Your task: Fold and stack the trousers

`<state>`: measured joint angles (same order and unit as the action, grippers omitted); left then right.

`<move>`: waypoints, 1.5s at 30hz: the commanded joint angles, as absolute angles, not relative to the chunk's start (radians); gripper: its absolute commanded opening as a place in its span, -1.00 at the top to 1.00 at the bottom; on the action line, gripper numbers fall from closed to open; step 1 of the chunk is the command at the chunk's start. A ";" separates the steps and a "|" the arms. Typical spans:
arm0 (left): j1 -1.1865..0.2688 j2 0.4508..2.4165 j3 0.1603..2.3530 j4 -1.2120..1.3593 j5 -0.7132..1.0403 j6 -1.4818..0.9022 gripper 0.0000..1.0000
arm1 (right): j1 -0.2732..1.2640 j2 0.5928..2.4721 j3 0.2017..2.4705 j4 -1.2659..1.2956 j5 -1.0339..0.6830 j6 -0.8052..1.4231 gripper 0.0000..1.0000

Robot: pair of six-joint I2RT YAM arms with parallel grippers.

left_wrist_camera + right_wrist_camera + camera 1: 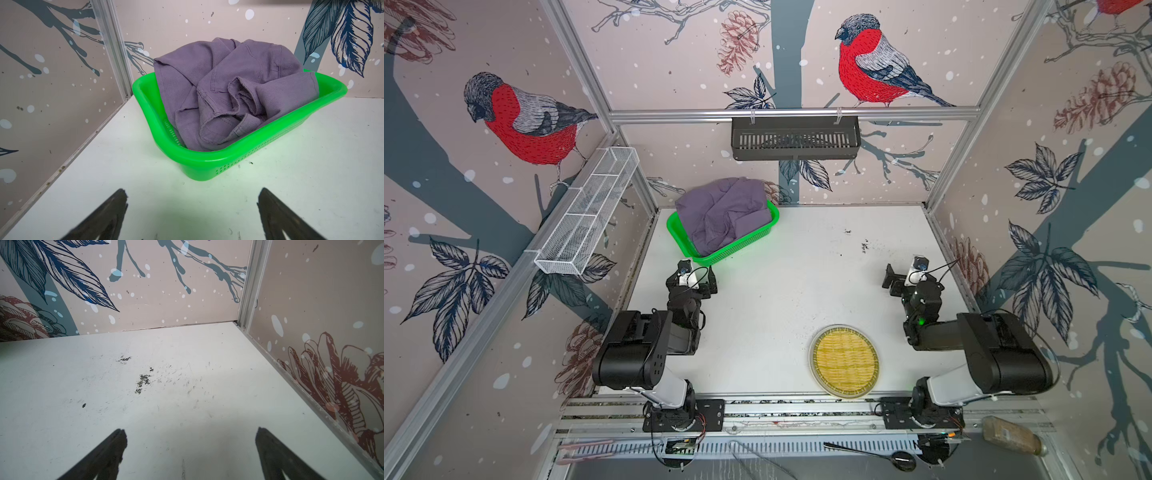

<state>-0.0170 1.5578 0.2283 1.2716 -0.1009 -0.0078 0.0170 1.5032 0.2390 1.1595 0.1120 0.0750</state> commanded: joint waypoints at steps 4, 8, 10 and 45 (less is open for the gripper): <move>-0.016 1.558 0.233 1.306 -0.088 0.000 -0.96 | 0.019 1.500 0.238 1.192 0.126 0.063 -0.99; -0.016 1.558 0.233 1.306 -0.087 0.000 -0.96 | 0.017 1.501 0.238 1.192 0.123 0.065 -0.99; -0.016 1.557 0.233 1.306 -0.087 0.000 -0.96 | 0.017 1.500 0.238 1.192 0.121 0.064 -0.99; -0.021 1.256 0.722 0.335 0.006 -0.139 -0.96 | 0.135 1.052 0.552 0.518 -0.184 0.050 -0.99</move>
<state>-0.0181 1.2102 0.6407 0.5789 -0.0799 -0.1123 0.1101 1.0382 0.4988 0.6521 -0.0834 0.0746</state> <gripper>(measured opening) 0.981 0.996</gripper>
